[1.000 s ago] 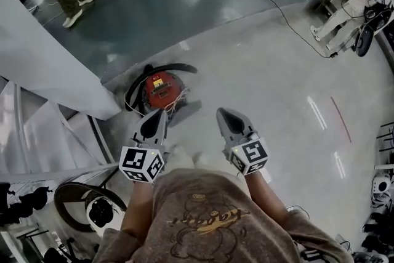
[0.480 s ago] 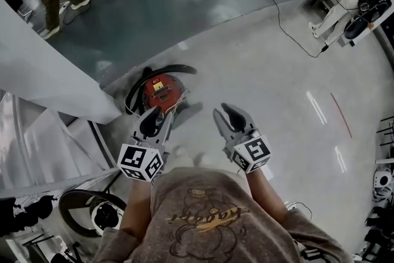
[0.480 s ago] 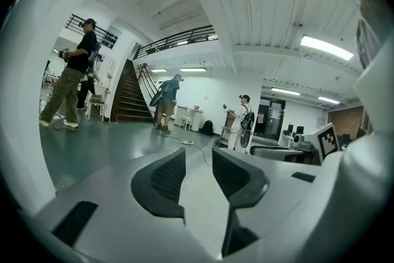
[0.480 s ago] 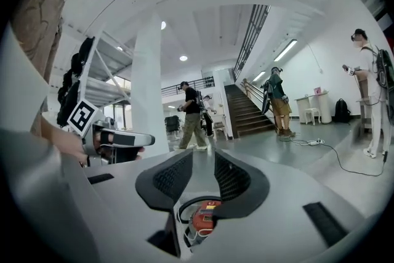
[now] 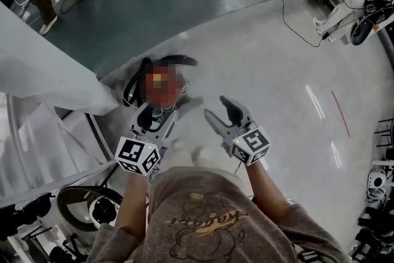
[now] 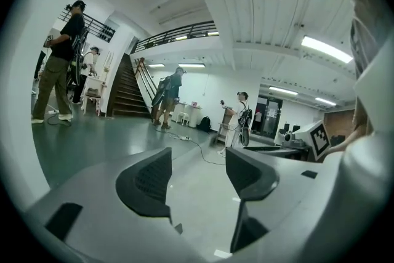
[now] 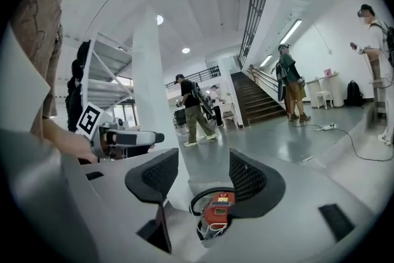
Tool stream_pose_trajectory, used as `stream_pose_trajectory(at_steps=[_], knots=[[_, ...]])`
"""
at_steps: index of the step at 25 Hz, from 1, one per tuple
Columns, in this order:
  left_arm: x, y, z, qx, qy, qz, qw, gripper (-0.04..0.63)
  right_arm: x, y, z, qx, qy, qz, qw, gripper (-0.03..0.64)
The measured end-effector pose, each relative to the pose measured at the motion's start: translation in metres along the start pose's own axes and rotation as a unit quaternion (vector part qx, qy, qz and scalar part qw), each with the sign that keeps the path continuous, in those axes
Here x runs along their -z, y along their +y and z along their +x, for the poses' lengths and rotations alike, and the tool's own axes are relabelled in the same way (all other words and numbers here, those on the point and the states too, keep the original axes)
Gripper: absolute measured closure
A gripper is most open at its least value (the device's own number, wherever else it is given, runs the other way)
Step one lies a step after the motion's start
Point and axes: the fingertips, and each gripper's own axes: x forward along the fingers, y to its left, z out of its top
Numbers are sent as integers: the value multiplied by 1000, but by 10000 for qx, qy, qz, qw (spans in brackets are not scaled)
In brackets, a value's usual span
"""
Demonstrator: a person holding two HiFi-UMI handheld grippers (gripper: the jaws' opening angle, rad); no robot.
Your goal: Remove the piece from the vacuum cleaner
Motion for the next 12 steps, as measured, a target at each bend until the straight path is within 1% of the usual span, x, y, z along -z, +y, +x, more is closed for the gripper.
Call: stream_pose_trajectory(at_steps=[5,12], knots=[[22,24,19,-129,266,-176,9994,342,25,-11,24,-267,399,79,9988,387],[87,66,47,-262,551,-425,9972,347,86,-28,62,-583,859,103,9945,387]])
